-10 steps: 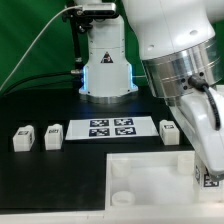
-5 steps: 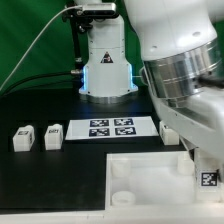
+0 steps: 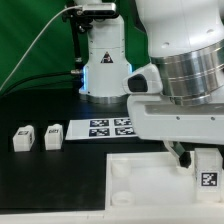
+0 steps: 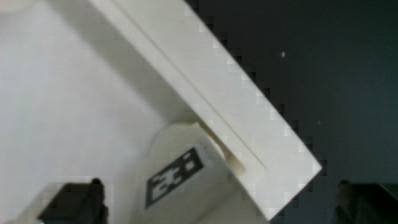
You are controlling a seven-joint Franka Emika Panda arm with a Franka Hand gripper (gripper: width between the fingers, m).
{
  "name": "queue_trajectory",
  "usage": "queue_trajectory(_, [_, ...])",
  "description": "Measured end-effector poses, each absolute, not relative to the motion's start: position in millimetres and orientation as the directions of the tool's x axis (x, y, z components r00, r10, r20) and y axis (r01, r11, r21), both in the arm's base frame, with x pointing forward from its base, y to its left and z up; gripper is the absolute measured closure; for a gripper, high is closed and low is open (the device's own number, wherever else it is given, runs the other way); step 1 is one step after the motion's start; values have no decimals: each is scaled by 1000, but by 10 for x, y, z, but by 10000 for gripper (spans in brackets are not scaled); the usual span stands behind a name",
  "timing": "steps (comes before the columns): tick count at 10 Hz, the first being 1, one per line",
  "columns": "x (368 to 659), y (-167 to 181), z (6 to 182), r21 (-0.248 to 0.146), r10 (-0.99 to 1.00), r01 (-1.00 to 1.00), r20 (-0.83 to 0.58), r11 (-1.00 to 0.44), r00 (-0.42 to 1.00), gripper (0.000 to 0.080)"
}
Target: Assemble one leg
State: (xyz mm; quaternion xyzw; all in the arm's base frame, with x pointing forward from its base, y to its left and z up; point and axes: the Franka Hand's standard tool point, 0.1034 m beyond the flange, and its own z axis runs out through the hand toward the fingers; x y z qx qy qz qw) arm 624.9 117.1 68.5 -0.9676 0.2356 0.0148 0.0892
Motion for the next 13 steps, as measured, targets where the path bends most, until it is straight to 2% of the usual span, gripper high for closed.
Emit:
queue_trajectory(1, [6261, 1149, 688, -150, -286, -287, -27, -946, 958, 151])
queue_trajectory(2, [6269, 1147, 691, -147, -210, -209, -10, -967, 978, 151])
queue_trajectory(3, [6268, 1145, 690, -147, -211, -210, -10, -967, 978, 264])
queue_trajectory(4, [6268, 1146, 690, -147, -228, -227, -13, -963, 974, 401])
queue_trajectory(5, [6268, 1146, 690, -147, -235, -234, -14, -961, 972, 401])
queue_trajectory(6, [6265, 1145, 688, -146, -273, -273, -20, -951, 962, 505])
queue_trajectory(8, [6268, 1140, 689, -140, -516, -519, -60, -843, 854, 505])
queue_trajectory(9, [6273, 1143, 694, -133, -636, -640, -81, -756, 768, 505])
queue_trajectory(10, [6271, 1154, 701, -111, -796, -803, -109, -585, 595, 505])
queue_trajectory(11, [6274, 1155, 700, -101, -873, -882, -132, -460, 470, 505])
queue_trajectory(12, [6277, 1168, 704, -72, -956, -971, -174, -227, 236, 505])
queue_trajectory(13, [6286, 1156, 683, -56, -975, -996, -205, -71, 81, 505])
